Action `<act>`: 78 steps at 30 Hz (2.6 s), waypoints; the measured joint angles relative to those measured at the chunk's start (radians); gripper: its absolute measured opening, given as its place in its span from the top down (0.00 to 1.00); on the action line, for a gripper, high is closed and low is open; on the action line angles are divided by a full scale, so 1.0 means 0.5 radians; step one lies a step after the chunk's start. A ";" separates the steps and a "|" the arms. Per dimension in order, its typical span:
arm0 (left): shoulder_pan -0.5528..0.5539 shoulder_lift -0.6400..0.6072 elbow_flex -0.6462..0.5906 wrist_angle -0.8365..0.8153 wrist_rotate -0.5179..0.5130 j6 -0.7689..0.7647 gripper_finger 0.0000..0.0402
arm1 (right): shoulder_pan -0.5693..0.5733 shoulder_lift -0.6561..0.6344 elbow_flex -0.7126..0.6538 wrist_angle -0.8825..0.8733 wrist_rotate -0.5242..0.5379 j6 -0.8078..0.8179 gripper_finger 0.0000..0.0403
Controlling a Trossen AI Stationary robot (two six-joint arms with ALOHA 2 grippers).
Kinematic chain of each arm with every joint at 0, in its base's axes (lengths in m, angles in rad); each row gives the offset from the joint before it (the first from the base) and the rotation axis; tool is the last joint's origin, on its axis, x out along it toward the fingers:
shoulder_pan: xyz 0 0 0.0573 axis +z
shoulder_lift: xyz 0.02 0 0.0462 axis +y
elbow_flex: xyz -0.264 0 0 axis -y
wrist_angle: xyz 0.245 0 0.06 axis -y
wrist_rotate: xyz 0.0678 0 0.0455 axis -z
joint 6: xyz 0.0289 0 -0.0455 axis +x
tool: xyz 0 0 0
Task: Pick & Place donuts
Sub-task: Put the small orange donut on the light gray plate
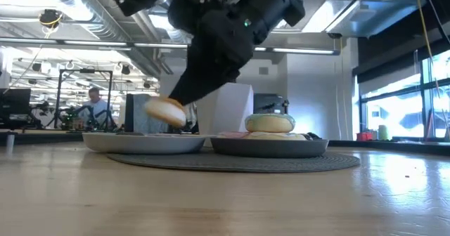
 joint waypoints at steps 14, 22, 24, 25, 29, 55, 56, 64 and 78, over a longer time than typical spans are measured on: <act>-0.104 -0.002 0.000 -0.335 0.073 -0.326 0.67 | 0.004 0.125 0.013 -0.135 0.015 0.104 0.94; -0.153 -0.002 0.000 -0.334 0.057 -0.331 0.67 | 0.005 0.125 0.013 -0.123 0.015 0.104 0.90; -0.162 -0.002 0.000 -0.334 0.010 -0.288 0.67 | 0.005 0.125 0.013 -0.123 0.015 0.104 0.86; -0.171 -0.002 0.000 -0.334 -0.027 -0.275 0.67 | 0.005 0.125 0.013 -0.122 0.016 0.108 0.83; -0.194 -0.002 0.000 -0.334 -0.163 -0.256 0.68 | 0.004 0.124 0.013 -0.121 0.017 0.115 0.75; -0.066 0.035 -0.627 0.728 -0.523 -0.231 0.68 | 0.005 -0.405 -0.229 -0.458 0.227 0.324 0.68; -0.047 0.035 -0.627 0.735 -0.523 -0.223 0.68 | 0.005 -0.474 -0.282 -0.441 0.228 0.337 0.68; 0.041 0.083 -0.627 0.776 -0.506 -0.216 0.68 | 0.024 -1.055 -0.855 -0.019 0.476 0.430 0.68; 0.226 0.416 -0.627 0.978 -0.193 0.041 0.68 | 0.050 -1.514 -1.381 0.476 0.828 0.421 0.68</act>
